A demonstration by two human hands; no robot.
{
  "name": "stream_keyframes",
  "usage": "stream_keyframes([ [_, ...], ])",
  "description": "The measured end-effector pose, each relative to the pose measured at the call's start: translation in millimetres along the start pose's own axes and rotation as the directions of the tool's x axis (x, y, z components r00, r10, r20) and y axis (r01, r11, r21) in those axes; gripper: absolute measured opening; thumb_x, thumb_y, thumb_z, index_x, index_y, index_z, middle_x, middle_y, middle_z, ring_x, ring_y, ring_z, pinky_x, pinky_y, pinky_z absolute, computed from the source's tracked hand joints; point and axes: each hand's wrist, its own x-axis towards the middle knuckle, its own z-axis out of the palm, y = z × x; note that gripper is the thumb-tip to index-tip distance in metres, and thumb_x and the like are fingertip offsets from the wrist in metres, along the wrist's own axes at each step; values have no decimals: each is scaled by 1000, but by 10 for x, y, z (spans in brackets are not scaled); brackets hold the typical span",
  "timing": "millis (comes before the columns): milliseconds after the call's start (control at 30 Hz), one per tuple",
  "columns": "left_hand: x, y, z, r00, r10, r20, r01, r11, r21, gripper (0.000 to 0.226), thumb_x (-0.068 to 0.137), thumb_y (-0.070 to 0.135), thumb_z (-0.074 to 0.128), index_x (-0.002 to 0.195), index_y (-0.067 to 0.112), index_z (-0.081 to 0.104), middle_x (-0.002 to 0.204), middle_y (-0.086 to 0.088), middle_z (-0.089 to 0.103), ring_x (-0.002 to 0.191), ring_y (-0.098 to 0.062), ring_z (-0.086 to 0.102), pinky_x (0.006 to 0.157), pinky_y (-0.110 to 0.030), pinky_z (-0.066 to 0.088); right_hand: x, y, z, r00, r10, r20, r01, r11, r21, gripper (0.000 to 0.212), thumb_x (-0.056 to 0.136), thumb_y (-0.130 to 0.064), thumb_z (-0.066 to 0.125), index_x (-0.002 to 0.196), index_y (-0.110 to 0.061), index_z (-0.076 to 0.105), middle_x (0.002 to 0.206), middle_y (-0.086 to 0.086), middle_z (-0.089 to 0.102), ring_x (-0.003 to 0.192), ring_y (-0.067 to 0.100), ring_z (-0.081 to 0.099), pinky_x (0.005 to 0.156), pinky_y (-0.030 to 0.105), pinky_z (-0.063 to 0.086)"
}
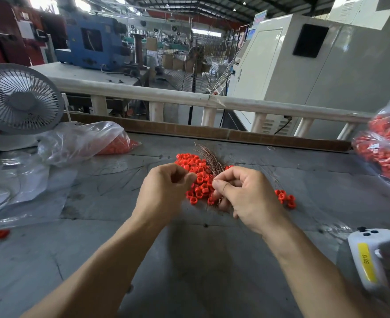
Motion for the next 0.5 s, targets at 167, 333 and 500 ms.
stream_keyframes([
  [167,-75,-79,81,994,103,43,-111,874,473,29,81,55,78,80,29,63,76,13,60,78,-11,56,64,-32,41,39,53,-21,997,-15,-79,10,998,-69,16,96,-18,67,81,-21,70,73,-4,76,60,14,72,46,24,44],
  [333,-115,-86,135,982,183,50,-177,793,583,46,76,67,76,80,27,54,78,10,55,76,-14,52,64,-32,38,32,71,4,995,-45,-87,38,996,-86,15,96,-20,67,81,-23,70,73,-6,75,59,10,71,48,23,45],
  [500,-128,-53,152,985,164,44,-153,747,647,45,81,68,69,81,26,54,83,8,58,79,-18,57,72,-36,48,30,73,9,995,-53,-84,46,995,-85,15,96,-21,68,81,-23,70,73,-6,75,59,10,70,48,22,45],
])
